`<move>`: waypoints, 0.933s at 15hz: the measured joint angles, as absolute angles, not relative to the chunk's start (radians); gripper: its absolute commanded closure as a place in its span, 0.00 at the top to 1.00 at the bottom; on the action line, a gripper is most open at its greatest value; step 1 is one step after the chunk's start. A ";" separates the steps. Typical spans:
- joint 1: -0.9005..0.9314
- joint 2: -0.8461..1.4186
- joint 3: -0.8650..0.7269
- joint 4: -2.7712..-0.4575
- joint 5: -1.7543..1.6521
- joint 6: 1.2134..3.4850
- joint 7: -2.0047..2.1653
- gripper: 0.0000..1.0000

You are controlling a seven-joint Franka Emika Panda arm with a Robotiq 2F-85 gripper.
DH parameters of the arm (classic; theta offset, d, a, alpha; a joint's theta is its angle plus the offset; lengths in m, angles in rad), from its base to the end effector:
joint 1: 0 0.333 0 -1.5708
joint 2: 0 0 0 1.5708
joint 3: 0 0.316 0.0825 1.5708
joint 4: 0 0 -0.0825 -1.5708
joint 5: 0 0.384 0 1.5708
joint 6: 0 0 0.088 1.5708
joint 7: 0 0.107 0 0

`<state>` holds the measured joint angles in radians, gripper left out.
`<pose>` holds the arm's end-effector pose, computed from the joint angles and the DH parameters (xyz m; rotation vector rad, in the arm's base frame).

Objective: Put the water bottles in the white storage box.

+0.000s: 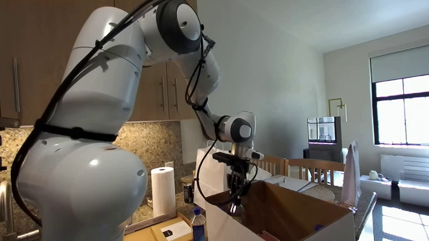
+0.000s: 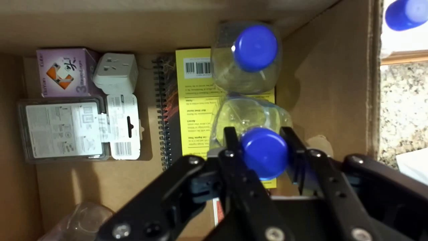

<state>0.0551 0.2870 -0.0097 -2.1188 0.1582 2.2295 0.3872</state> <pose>0.5548 0.0301 0.2629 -2.9771 0.6808 0.3003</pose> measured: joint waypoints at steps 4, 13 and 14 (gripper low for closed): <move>0.055 0.285 -0.024 -2.147 0.158 2.226 0.387 0.78; 0.055 0.219 -0.042 -2.203 0.149 2.221 0.387 1.00; 0.054 0.204 -0.043 -2.212 0.148 2.214 0.387 1.00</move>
